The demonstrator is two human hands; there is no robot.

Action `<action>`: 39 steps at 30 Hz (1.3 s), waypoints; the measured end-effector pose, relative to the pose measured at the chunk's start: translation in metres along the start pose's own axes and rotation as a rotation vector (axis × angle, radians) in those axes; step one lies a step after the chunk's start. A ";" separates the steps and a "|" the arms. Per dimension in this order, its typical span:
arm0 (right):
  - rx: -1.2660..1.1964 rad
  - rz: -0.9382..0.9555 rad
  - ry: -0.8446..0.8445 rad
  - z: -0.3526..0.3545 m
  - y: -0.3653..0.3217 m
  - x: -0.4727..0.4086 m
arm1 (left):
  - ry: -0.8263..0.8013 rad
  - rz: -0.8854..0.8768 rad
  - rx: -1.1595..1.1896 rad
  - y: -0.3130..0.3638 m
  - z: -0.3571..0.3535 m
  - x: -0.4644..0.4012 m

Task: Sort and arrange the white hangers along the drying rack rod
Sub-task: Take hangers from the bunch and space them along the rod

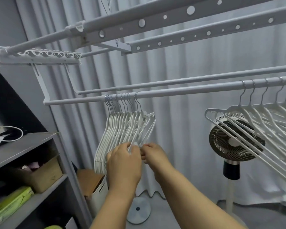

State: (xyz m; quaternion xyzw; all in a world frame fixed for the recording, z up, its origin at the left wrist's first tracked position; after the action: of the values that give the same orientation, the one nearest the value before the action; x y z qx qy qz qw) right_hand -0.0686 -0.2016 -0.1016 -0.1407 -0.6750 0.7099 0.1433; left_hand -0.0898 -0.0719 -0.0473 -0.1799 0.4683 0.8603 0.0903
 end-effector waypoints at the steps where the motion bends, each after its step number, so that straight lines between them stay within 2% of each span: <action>1: -0.008 -0.025 -0.013 -0.005 0.001 -0.005 | -0.019 0.006 -0.007 -0.002 -0.001 -0.003; 5: -0.098 -0.128 -0.074 -0.022 0.002 -0.013 | -0.070 0.056 0.023 -0.006 -0.003 -0.011; 10: -0.103 -0.153 -0.126 -0.030 -0.005 -0.017 | -0.114 0.076 0.046 -0.010 -0.007 -0.016; 17: -0.193 -0.068 -0.042 -0.025 0.003 -0.024 | -0.201 0.125 0.029 -0.017 -0.015 -0.022; 22: -0.242 -0.032 0.015 -0.013 -0.002 -0.013 | -0.299 0.119 0.133 -0.013 -0.034 -0.020; 29: -0.240 0.028 0.150 0.012 -0.001 -0.009 | -0.296 0.075 0.218 -0.002 -0.040 -0.015; 34: -0.201 0.074 0.194 0.040 -0.006 0.004 | -0.219 0.001 0.266 0.006 -0.045 -0.009; 39: -0.210 0.125 0.230 0.064 -0.013 0.018 | -0.197 0.054 0.339 0.008 -0.055 0.003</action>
State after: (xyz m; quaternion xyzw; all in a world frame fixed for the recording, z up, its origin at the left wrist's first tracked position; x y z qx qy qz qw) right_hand -0.1101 -0.2530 -0.0857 -0.2769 -0.7144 0.6224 0.1599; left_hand -0.0827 -0.1226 -0.0693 -0.0645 0.6000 0.7847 0.1417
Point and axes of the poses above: each hand's wrist, its own x-axis away from the middle knuckle, its own z-axis out of the back of the hand, y = z × x, the point moved 8 cm from there along -x, towards the middle knuckle, and after that the axes turned 2 degrees about z, right-handed, at the moved point
